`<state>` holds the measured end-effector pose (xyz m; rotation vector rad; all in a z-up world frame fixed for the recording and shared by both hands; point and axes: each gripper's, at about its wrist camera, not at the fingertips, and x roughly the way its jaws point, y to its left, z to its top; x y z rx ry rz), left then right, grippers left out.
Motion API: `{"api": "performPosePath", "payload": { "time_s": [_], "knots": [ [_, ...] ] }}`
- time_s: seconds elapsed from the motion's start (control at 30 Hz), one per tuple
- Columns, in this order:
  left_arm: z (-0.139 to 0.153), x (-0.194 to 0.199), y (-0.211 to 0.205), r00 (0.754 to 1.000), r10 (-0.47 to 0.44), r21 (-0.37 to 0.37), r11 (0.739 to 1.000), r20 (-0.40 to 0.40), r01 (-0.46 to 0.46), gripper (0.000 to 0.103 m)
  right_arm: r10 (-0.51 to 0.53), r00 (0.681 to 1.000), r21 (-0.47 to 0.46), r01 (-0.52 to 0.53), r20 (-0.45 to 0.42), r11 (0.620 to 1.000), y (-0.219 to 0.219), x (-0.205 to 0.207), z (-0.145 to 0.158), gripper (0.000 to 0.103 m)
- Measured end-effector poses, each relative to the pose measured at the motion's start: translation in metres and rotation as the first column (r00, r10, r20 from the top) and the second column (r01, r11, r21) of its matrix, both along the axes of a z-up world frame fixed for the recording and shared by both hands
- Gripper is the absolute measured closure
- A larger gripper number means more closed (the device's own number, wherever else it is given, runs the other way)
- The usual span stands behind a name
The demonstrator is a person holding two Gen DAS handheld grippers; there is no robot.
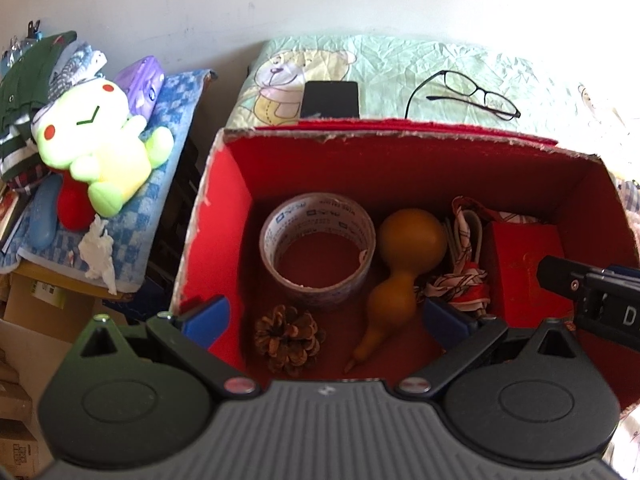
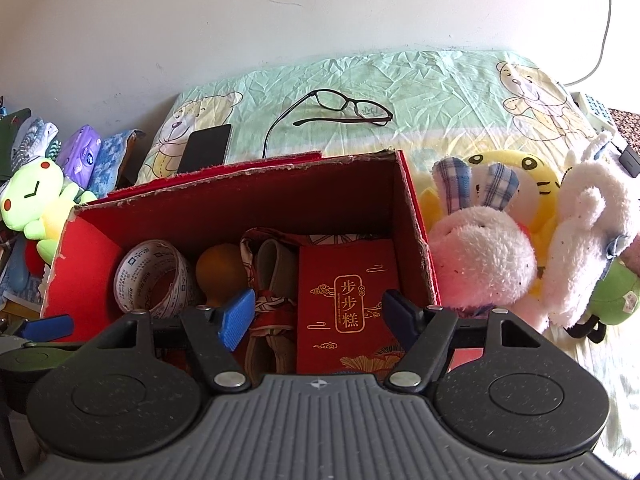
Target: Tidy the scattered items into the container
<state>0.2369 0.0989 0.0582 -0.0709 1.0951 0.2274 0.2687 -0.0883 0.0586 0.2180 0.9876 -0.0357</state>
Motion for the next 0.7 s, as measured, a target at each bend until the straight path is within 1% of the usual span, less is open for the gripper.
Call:
{"api": "performPosePath", "payload": {
  "time_s": [0.17, 0.33, 0.53, 0.7],
  "knots": [
    [-0.008, 0.006, 0.001, 1.000, 0.008, 0.001, 1.000, -0.018, -0.008, 0.001, 0.007, 1.000, 0.000, -0.007, -0.006, 1.000, 0.001, 0.004, -0.005, 0.030],
    [-0.014, 0.009, 0.002, 0.999, 0.001, 0.008, 1.000, -0.033, -0.001, 0.001, -0.014, 1.000, -0.016, 0.014, -0.004, 1.000, -0.001, 0.004, -0.007, 0.031],
    [-0.016, 0.012, -0.002, 0.999, -0.006, 0.033, 0.999, -0.036, 0.008, 0.001, -0.005, 1.000, -0.035, 0.005, 0.004, 0.999, 0.002, 0.003, -0.009, 0.031],
    [-0.017, 0.013, -0.002, 0.999, -0.010, 0.039, 0.999, -0.037, 0.011, 0.001, -0.009, 1.000, -0.034, 0.009, 0.009, 0.999, 0.002, 0.003, -0.010, 0.032]
  ]
}}
